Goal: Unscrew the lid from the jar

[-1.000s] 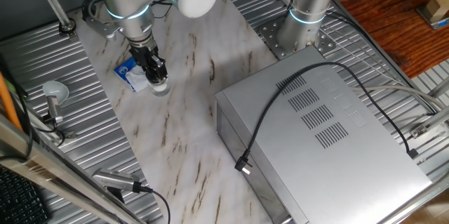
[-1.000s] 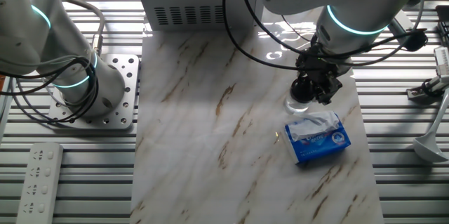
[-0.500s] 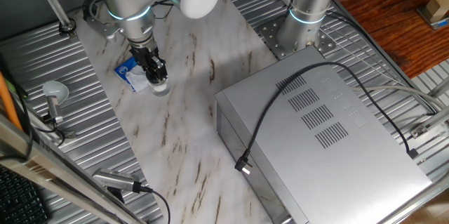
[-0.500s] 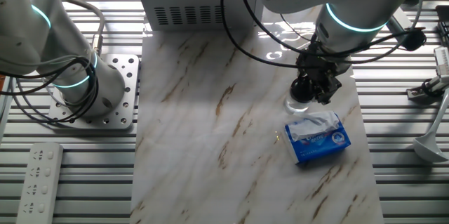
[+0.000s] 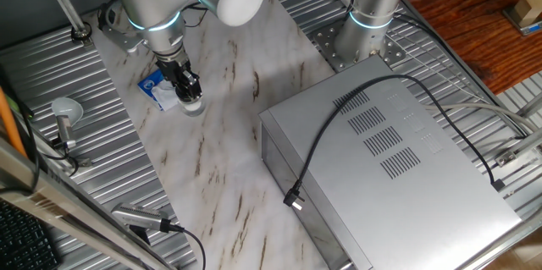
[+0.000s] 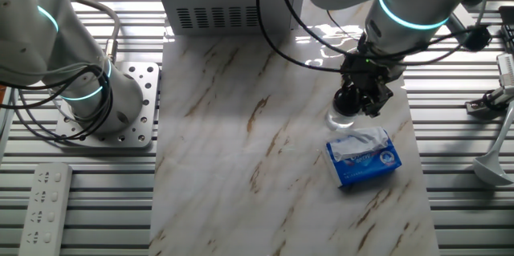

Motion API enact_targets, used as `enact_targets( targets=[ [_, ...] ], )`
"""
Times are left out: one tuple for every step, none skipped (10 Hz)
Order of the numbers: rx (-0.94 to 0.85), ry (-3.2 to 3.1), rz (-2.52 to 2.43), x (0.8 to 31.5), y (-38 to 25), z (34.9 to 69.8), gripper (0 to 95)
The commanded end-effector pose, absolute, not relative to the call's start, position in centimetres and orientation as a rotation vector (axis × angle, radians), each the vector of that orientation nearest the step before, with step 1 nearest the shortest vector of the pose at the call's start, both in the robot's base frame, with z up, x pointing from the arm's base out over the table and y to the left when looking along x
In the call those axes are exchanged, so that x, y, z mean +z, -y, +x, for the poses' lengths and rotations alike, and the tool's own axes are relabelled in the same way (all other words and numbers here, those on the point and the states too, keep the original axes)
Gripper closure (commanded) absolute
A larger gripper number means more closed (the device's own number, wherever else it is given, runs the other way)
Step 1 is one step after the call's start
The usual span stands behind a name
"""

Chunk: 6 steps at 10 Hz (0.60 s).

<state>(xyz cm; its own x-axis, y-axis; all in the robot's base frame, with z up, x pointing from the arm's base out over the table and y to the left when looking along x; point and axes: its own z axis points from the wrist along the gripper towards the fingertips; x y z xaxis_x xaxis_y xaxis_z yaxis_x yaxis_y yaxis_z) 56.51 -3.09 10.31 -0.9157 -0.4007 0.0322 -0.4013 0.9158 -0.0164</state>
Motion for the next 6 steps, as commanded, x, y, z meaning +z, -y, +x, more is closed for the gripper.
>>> enact_targets(
  targets=[
    [0.026, 3.049, 0.645, 10.23, 3.07, 56.59, 38.0],
    [0.022, 3.051, 0.655, 10.24, 3.07, 56.59, 38.0],
    [0.021, 3.051, 0.659, 10.24, 3.07, 56.59, 38.0],
    [0.022, 3.052, 0.659, 10.25, 3.07, 56.59, 38.0],
    [0.021, 3.051, 0.67, 10.3, 3.07, 56.58, 38.0],
    [0.019, 3.047, 0.685, 10.32, 3.08, 56.58, 38.0]
  ],
)
